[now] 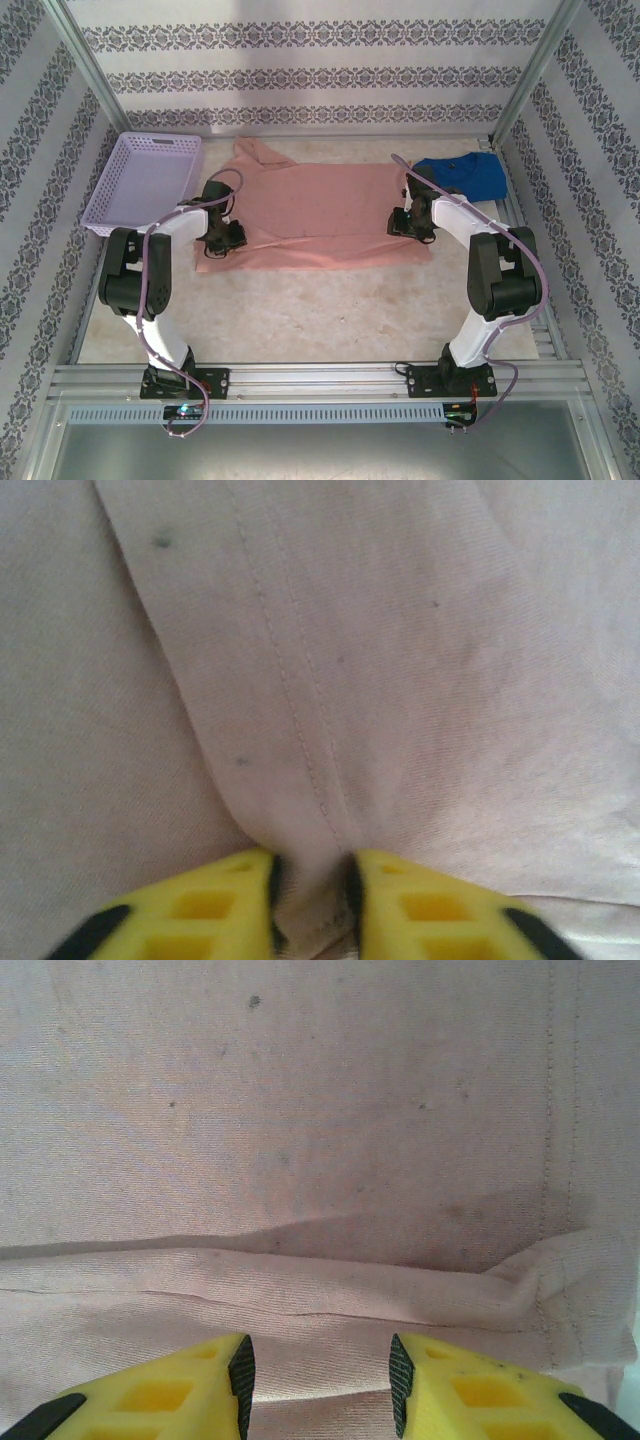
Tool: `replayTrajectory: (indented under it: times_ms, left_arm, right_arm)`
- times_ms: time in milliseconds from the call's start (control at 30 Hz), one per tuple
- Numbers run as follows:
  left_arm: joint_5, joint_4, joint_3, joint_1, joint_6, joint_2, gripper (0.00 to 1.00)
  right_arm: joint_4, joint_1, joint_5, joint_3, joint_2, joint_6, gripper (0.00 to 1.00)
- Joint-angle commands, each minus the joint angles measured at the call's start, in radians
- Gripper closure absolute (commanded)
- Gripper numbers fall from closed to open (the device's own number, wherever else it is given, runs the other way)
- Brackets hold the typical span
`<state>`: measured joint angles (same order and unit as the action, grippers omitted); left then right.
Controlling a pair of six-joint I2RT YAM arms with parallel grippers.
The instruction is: Fold the inside-out t-shirt
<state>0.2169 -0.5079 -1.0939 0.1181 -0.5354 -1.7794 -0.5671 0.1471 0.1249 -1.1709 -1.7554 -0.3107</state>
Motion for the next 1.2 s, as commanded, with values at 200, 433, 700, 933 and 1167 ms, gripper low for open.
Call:
replayTrajectory:
  times_ms: [200, 433, 700, 933, 1167]
  left_arm:
    - [-0.028, -0.018, -0.141, 0.011, 0.033, -0.044, 0.95]
    - [-0.051, -0.061, -0.341, 0.029, 0.063, -0.160, 0.96]
    - [-0.117, -0.172, -0.690, 0.090, 0.120, -0.406, 0.72]
    - [-0.180, -0.194, -0.706, 0.093, 0.154, -0.370, 0.51]
    - [-0.234, -0.053, -0.291, 0.072, 0.126, -0.045, 0.47]
  right_arm:
    - [-0.002, 0.007, 0.007, 0.004, 0.011, -0.001, 0.57]
    - [-0.007, 0.006, 0.003, 0.005, 0.016, 0.004, 0.57]
    - [-0.007, 0.007, 0.005, 0.016, 0.035, 0.001, 0.57]
    - [-0.031, 0.005, -0.027, 0.023, 0.058, 0.010, 0.56]
    - [-0.088, -0.032, -0.088, 0.073, 0.121, -0.011, 0.54]
